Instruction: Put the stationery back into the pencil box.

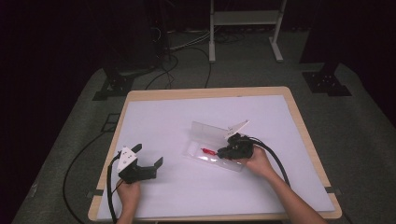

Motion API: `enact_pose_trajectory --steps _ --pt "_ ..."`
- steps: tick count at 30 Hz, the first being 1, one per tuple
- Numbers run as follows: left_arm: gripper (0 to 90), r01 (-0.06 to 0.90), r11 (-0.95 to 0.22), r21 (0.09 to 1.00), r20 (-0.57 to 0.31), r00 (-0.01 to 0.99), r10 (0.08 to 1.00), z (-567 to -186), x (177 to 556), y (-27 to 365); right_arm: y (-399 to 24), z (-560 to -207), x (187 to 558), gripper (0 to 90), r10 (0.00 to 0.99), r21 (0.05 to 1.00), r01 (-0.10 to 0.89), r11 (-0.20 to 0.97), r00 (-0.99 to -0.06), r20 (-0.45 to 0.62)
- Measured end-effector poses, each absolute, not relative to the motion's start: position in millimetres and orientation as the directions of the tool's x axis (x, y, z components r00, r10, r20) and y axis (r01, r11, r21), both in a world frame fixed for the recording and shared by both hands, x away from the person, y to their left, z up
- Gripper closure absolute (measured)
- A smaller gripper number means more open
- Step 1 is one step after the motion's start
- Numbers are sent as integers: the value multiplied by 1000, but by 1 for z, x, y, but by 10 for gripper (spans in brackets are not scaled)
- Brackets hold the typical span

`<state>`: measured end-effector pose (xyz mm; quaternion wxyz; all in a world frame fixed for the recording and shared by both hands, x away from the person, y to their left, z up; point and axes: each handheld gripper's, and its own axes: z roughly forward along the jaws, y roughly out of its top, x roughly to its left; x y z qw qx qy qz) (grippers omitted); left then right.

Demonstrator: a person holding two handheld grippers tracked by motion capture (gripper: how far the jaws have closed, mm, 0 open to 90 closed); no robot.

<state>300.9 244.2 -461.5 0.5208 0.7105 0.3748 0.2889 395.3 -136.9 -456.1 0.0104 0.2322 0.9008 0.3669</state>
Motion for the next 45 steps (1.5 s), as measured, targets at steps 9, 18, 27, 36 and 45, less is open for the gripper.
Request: enact_pose_trajectory --steps 9,18,27,36,45 --pt "0 232 -177 957 20 552 833 -461 301 244 -136 -459 395 785 428 655 412 633 -892 146" --pt "0 231 -177 957 20 552 833 -461 301 244 -135 -461 395 780 428 652 411 637 -892 144" --pt "0 231 -178 957 22 553 833 -461 301 244 -136 -461 395 776 427 649 411 640 -892 144" --pt "0 231 -178 957 21 553 833 -461 301 244 -137 -462 395 765 428 650 412 639 -892 144" --pt "0 233 -178 956 21 551 834 -462 301 244 -138 -459 394 723 425 663 410 626 -892 150"
